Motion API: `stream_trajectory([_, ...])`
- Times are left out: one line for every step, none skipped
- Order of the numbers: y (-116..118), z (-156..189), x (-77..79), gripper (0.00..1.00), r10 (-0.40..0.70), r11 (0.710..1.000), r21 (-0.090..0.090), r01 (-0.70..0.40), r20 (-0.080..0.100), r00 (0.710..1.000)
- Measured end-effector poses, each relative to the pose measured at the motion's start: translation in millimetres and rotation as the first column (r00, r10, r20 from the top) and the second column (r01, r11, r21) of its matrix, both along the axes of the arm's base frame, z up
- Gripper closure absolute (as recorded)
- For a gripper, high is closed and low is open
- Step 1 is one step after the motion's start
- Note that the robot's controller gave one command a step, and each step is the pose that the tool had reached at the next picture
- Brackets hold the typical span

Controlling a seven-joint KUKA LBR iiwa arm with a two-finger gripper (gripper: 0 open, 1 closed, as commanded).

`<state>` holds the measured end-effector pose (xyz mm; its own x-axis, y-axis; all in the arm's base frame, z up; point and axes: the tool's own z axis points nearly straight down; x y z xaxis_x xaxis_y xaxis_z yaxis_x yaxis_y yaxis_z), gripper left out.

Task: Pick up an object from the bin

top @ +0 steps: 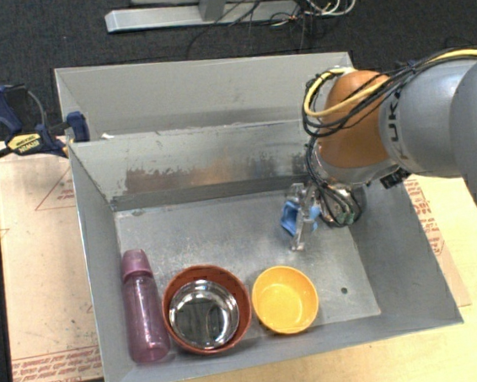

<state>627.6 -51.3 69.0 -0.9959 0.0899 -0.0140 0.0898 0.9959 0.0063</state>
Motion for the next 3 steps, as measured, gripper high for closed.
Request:
stream_trajectory([0, 2, 0.2, 1.00, 0.000, 1.000, 0.000, 0.000, 0.001, 1.000])
stream_trajectory([0, 10, 0.3, 1.00, 0.000, 1.000, 0.000, 0.000, 0.002, 1.000])
stream_trajectory([0, 19, 0.2, 1.00, -0.001, 1.000, 0.001, 0.001, 0.003, 1.000])
